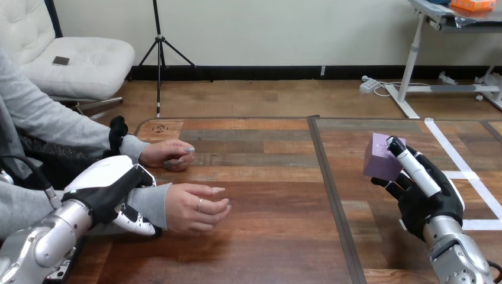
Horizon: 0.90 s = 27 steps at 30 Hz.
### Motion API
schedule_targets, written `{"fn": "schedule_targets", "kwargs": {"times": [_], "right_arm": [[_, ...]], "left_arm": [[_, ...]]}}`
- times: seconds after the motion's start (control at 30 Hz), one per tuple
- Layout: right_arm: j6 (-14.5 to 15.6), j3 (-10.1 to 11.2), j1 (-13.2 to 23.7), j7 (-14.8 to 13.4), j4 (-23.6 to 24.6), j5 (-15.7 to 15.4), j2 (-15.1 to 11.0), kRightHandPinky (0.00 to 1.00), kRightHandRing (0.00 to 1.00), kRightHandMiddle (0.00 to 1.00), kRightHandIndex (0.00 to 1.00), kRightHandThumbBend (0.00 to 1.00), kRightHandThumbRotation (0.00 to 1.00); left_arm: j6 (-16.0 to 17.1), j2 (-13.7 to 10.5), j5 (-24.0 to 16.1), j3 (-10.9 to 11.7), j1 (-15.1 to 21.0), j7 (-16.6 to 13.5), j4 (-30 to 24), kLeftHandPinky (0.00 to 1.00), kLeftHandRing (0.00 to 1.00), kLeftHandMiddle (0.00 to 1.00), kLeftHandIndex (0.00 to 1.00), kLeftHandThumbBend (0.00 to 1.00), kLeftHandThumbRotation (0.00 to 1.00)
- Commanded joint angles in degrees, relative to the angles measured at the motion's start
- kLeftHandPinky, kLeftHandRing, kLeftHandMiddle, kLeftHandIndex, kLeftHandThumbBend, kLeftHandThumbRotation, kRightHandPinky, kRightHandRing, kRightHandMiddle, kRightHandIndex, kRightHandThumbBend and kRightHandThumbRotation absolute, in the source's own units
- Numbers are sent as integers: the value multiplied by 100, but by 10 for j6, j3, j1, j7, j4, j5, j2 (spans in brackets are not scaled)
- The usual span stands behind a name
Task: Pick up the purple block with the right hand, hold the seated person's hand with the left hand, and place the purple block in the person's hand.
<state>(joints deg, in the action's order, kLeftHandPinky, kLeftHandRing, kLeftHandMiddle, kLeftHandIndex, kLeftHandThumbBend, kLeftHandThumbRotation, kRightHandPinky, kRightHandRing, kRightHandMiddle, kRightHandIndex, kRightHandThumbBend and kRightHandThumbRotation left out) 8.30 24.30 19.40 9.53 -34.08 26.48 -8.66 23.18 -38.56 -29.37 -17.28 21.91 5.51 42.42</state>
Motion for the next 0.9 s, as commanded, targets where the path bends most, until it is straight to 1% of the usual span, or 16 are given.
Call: {"fn": "schedule_targets", "kwargs": {"times": [0.0,0.1,0.2,0.3,0.4,0.6,0.73,0.87], "right_arm": [[-7,-4,21,2,26,5,9,34,39,45,44,76,0],[-7,-5,20,2,28,4,10,34,39,45,44,76,0],[-12,-8,16,8,31,4,11,34,39,45,44,75,0],[-15,-10,15,10,32,2,11,34,39,45,44,75,0],[-16,-13,12,6,37,-2,13,34,39,45,44,76,0],[-28,-20,6,7,44,-6,19,34,40,45,44,75,0],[-29,-22,3,10,49,-4,23,34,40,45,44,75,0],[-33,-25,-1,14,53,-6,27,34,40,45,44,73,0]], "left_arm": [[-2,13,31,28,10,3,-40,17,23,31,32,60,0],[-2,12,35,33,6,4,-50,17,23,31,32,59,0],[-4,11,42,40,1,6,-63,16,22,30,33,59,0],[-12,9,48,46,-4,14,-80,16,22,30,33,58,0],[-20,7,48,53,-10,17,-100,16,22,30,34,58,0],[-2,13,62,72,-21,2,-116,15,22,30,35,61,0],[12,15,66,82,-29,-13,-129,15,21,29,35,64,0],[9,17,68,90,-38,-17,-149,15,21,29,34,64,0]]}}
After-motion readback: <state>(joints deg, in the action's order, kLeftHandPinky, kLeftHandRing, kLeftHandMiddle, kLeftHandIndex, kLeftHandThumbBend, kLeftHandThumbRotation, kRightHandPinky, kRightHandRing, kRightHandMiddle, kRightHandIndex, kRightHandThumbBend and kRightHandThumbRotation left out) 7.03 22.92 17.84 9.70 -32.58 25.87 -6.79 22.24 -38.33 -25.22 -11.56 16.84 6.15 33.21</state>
